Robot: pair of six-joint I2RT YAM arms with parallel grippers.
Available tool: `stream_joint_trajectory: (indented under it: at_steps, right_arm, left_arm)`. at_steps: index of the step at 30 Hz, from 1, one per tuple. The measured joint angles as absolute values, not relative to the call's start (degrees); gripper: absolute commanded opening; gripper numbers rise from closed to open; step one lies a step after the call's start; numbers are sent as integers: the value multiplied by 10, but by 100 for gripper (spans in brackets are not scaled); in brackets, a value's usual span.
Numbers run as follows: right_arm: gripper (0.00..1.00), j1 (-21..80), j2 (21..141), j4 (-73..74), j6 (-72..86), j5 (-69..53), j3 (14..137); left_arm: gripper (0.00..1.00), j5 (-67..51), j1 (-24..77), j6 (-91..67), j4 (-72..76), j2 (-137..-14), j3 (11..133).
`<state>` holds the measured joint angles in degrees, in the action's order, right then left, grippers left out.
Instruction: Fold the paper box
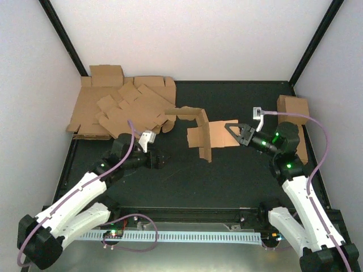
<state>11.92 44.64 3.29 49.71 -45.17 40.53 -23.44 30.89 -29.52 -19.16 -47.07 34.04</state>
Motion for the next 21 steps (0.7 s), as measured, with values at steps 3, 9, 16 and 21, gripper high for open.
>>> stream_joint_trajectory:
  at_steps: [3,9,16,21]
  right_arm:
    - [2,119,443,-14,548,-459,386]
    - [2,119,436,-82,645,-462,346]
    - [1,119,415,-143,726,-462,331]
    - [2,119,406,-156,752,-462,331]
  left_arm:
    - [97,-254,309,-314,-148,-485,316]
    - [96,-258,309,-343,-95,-488,272]
    - [92,-262,309,-371,-22,-530,256]
    - [86,-281,309,-392,36,-584,250]
